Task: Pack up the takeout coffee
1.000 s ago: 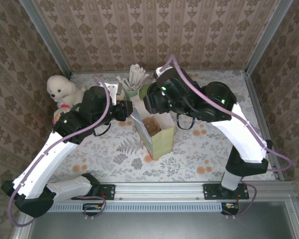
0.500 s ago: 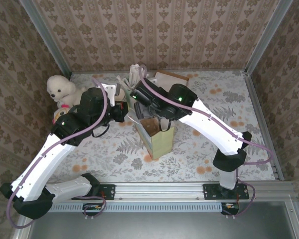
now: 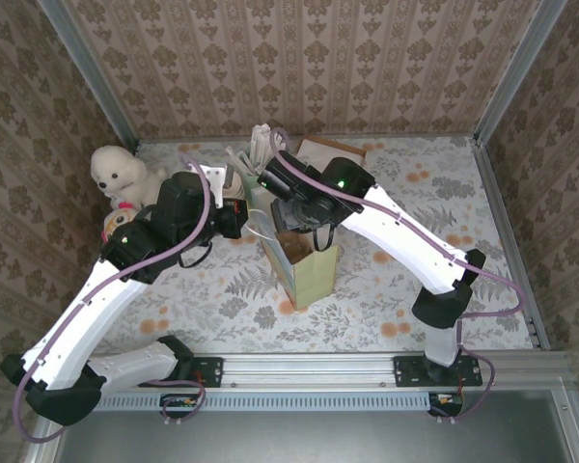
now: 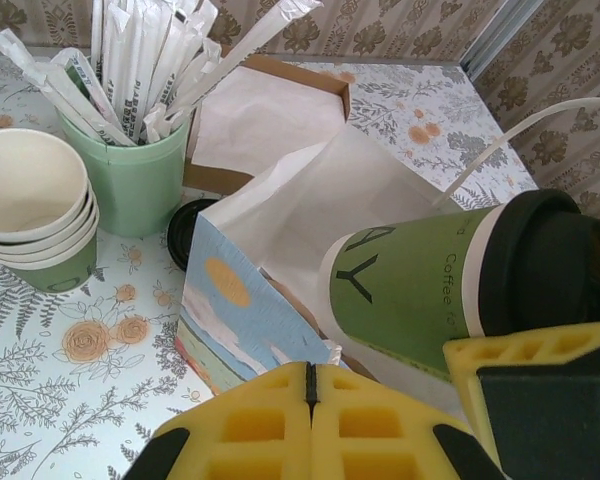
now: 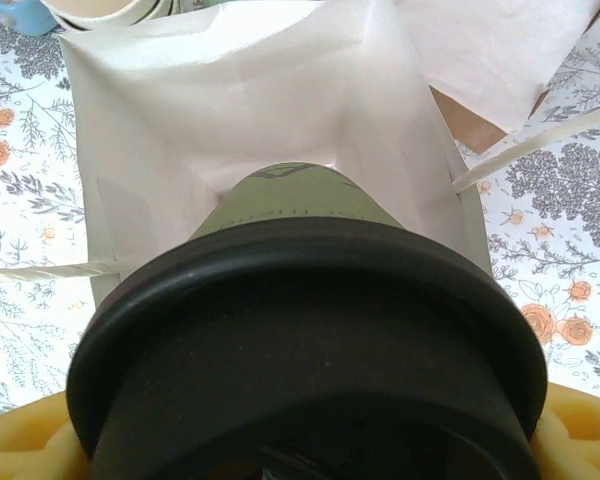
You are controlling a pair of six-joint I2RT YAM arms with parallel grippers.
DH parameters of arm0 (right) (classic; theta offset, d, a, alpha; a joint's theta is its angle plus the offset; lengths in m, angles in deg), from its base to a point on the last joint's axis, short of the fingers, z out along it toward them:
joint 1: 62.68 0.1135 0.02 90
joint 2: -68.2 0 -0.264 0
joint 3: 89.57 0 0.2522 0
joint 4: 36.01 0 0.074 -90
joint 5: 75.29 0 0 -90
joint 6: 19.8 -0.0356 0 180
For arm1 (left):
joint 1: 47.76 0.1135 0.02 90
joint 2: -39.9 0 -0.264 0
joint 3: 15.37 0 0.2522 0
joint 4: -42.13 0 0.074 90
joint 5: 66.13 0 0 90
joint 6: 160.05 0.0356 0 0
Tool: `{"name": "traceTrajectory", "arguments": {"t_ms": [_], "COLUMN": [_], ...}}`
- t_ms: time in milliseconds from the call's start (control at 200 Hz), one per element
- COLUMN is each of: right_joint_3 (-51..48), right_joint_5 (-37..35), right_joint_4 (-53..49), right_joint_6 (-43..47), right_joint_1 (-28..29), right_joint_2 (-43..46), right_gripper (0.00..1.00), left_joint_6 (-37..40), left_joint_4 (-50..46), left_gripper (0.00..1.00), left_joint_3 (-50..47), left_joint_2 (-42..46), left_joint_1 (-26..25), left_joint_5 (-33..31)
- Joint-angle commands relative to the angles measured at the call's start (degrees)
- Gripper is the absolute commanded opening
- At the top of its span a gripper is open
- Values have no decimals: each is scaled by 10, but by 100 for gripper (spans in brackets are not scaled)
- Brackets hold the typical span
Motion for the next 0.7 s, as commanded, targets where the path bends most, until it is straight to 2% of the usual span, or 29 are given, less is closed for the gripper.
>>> {"name": "traceTrajectory", "arguments": {"t_ms": [0, 160, 530, 700], "right_joint_3": [-3, 3, -21, -21], "right_joint_5": [50, 48, 60, 74], "right_joint_4": [-21, -42, -64, -64], "right_joint_6": [16, 16, 38, 49], "right_joint_1": [2, 1, -27, -31], "right_joint_2": [-5, -38, -36, -39], "right_gripper": [60, 60, 60, 60], "left_joint_6": [12, 16, 15, 15], "left_joint_4": [17, 25, 44, 60], "left_gripper": [0, 0, 0, 0], "left_joint_3": [-7, -7, -39, -47], "left_joint_2": [10, 13, 51, 52], "left_joint_1": [0, 1, 17, 17], "left_joint_5": [24, 34, 40, 79]}}
